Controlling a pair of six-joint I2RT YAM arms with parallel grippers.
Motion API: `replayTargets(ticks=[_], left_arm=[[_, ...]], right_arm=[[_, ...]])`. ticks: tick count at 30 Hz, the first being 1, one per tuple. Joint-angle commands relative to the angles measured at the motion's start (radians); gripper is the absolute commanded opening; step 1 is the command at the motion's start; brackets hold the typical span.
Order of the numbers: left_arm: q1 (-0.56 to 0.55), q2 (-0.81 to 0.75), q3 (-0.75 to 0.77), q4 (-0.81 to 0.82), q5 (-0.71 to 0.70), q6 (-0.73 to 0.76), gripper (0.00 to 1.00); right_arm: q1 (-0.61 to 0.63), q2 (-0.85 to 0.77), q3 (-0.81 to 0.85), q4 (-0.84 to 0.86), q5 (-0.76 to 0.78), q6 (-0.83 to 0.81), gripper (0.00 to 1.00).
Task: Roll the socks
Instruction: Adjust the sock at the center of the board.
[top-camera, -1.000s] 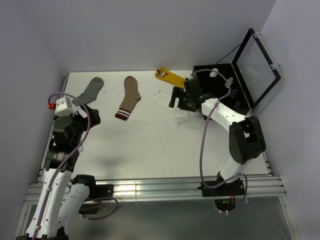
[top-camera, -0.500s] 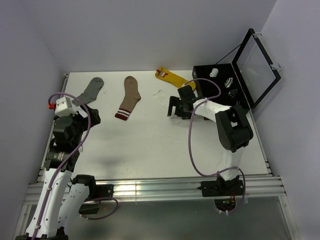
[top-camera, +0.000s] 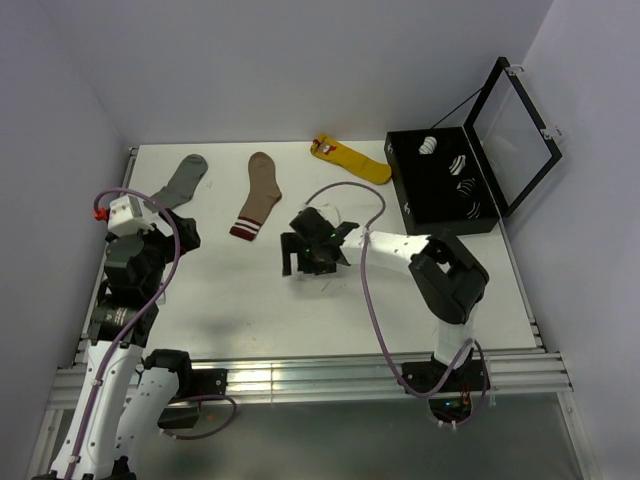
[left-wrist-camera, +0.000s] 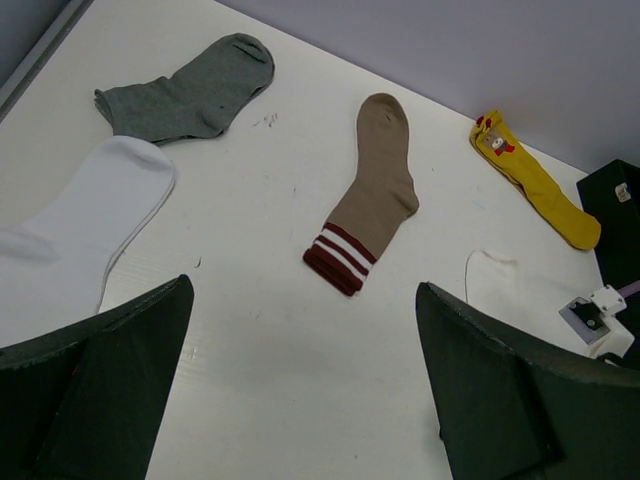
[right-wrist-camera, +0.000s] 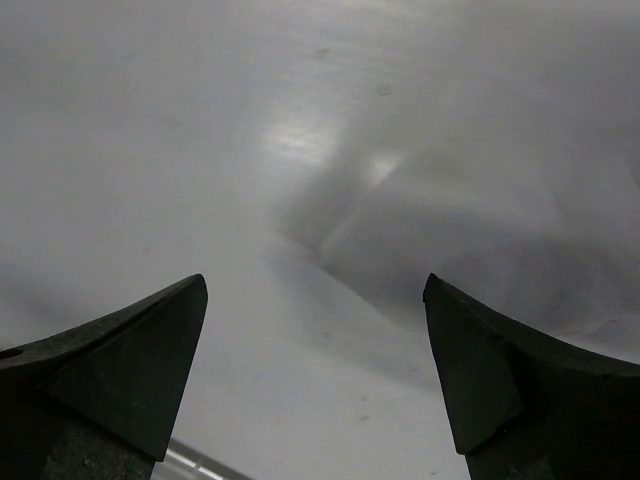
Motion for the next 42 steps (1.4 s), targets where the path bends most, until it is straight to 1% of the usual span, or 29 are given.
replayTargets(ticks=[1, 2, 5, 7, 10, 11, 14, 15, 19, 24, 29, 34, 37, 42], left_arm=[[-0.006, -0.013, -0.001, 0.024, -0.018, 0.010, 0.99], [-0.007, -0.016, -0.001, 0.023, -0.021, 0.011, 1.00], [-0.009, -0.019, -0.003, 0.021, -0.025, 0.013, 0.99], [-0.010, -0.022, -0.003, 0.023, -0.028, 0.013, 1.00], [-0.012, -0.019, -0.004, 0.023, -0.026, 0.014, 0.99], [-0.012, -0.019, -0.004, 0.023, -0.026, 0.014, 0.99], [-0.012, -0.017, -0.004, 0.024, -0.023, 0.014, 0.99], [-0.012, -0.017, -0.006, 0.024, -0.022, 0.014, 0.99], [-0.012, -0.010, -0.006, 0.026, -0.018, 0.016, 0.99], [-0.012, -0.004, -0.007, 0.030, -0.008, 0.016, 0.99], [-0.013, 0.006, -0.010, 0.035, 0.005, 0.016, 1.00], [-0.013, 0.006, -0.010, 0.035, 0.006, 0.016, 0.99], [-0.013, 0.007, -0.010, 0.035, 0.005, 0.016, 0.99], [-0.013, 0.010, -0.010, 0.033, 0.005, 0.016, 0.99]], right_arm=[[0.063, -0.031, 0.132, -0.043, 0.015, -0.034, 0.96], [0.063, -0.038, 0.172, -0.054, 0.018, -0.060, 0.96], [0.051, -0.054, 0.226, -0.083, 0.099, -0.191, 0.96], [0.030, -0.059, 0.230, -0.069, 0.078, -0.270, 0.93], [-0.038, -0.036, 0.247, -0.057, 0.024, -0.327, 0.93], [-0.072, -0.025, 0.270, -0.061, 0.024, -0.340, 0.92], [-0.109, 0.025, 0.304, -0.068, 0.024, -0.380, 0.92], [-0.128, 0.048, 0.309, -0.057, 0.024, -0.386, 0.92], [-0.175, 0.108, 0.332, -0.037, -0.054, -0.371, 0.91], [-0.198, 0.171, 0.332, 0.000, -0.076, -0.363, 0.91], [-0.239, 0.206, 0.292, 0.049, -0.102, -0.328, 0.91], [-0.273, 0.202, 0.267, 0.026, -0.061, -0.315, 0.91], [-0.293, 0.168, 0.240, 0.014, -0.047, -0.306, 0.91], [-0.287, 0.052, 0.204, 0.023, -0.047, -0.347, 0.91]])
